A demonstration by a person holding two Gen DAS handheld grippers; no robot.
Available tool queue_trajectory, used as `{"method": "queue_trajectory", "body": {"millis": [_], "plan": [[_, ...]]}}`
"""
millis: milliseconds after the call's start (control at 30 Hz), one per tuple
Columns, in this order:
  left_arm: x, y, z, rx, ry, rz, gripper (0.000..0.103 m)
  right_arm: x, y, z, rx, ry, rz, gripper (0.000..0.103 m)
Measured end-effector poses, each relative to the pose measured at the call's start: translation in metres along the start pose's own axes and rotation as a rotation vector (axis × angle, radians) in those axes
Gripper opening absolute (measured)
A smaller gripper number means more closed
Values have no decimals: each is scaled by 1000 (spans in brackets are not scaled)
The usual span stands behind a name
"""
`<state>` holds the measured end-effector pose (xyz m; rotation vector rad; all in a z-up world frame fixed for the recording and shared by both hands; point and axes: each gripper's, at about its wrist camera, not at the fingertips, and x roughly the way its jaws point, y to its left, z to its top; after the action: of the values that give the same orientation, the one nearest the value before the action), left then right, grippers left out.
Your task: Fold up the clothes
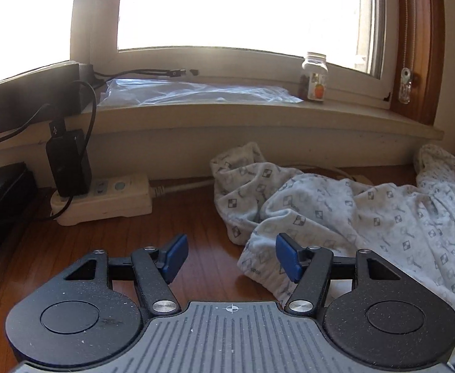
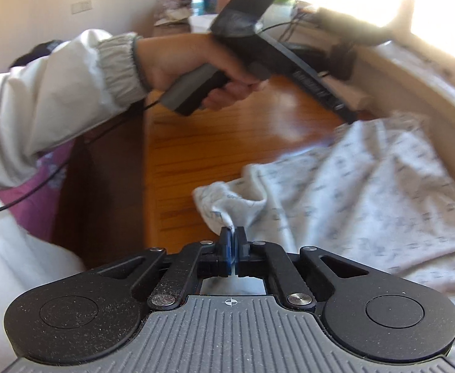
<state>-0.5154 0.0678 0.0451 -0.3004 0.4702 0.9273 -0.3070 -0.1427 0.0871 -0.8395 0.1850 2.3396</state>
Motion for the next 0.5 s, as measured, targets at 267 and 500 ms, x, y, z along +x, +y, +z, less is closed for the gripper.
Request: {"method": "queue_trajectory", "body": {"millis": [267,500], "plan": [[-2,0,9,-27,-55,26,70,-62,-62,16,70,-146,-261,3],[11,-26,12,25,-51,-22,75,-115,-172,-32,357,-177,-598,3]]}}
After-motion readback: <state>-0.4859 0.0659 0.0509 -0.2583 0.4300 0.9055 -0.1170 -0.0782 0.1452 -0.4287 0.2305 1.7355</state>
